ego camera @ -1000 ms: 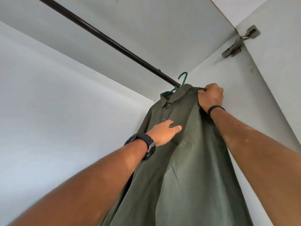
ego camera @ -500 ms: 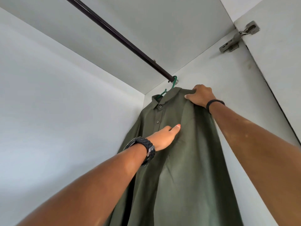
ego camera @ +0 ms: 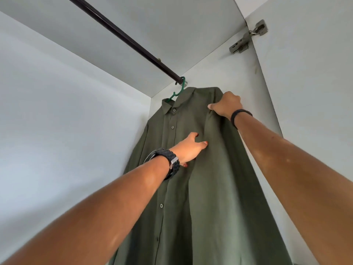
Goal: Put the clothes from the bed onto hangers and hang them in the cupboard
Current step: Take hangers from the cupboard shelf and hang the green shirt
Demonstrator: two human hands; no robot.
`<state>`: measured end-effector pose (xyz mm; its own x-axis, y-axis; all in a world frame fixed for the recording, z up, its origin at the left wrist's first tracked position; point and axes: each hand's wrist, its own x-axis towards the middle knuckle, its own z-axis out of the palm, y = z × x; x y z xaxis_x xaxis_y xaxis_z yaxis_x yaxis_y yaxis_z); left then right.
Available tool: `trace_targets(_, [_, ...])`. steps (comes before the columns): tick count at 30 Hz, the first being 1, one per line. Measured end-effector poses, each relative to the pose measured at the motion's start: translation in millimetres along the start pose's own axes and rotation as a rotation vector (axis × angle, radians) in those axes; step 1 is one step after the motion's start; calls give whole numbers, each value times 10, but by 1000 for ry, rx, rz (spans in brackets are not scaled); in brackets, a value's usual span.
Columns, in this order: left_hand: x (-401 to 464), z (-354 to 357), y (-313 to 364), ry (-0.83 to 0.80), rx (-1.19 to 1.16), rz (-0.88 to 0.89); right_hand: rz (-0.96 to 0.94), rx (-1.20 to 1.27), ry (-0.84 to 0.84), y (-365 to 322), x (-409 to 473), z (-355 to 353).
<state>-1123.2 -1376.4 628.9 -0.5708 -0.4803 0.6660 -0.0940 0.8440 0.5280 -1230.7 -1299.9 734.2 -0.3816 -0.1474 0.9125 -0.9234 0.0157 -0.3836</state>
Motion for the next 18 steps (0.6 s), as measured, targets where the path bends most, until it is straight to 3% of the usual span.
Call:
trace_targets(3, [-162,63,-16,9,8,-24,102,144,-176,234,-330,-85])
trace_targets(7, [-356,185,2,11,-13,-57,258,417,-548,489,-814,-264])
trace_targets(9, [-447,219,-10,52,-2,-52,281,610,-621,544,-1005,-365])
trace_targets(10, [-510,237,-22,74,2,-47,276,615,-577,553,-1100,-407])
trace_targets(13, [-730,336,-88,28,44,-76,165,123,-336,583,-1332,-431])
trace_targets(16, [-963,459,-133,-190,31,-215,201,-24,-544,544,-1617,-439])
trace_targets(18, [-1091,541,-158,-190,85,-229,198,-4,-549,527,-1851,-452])
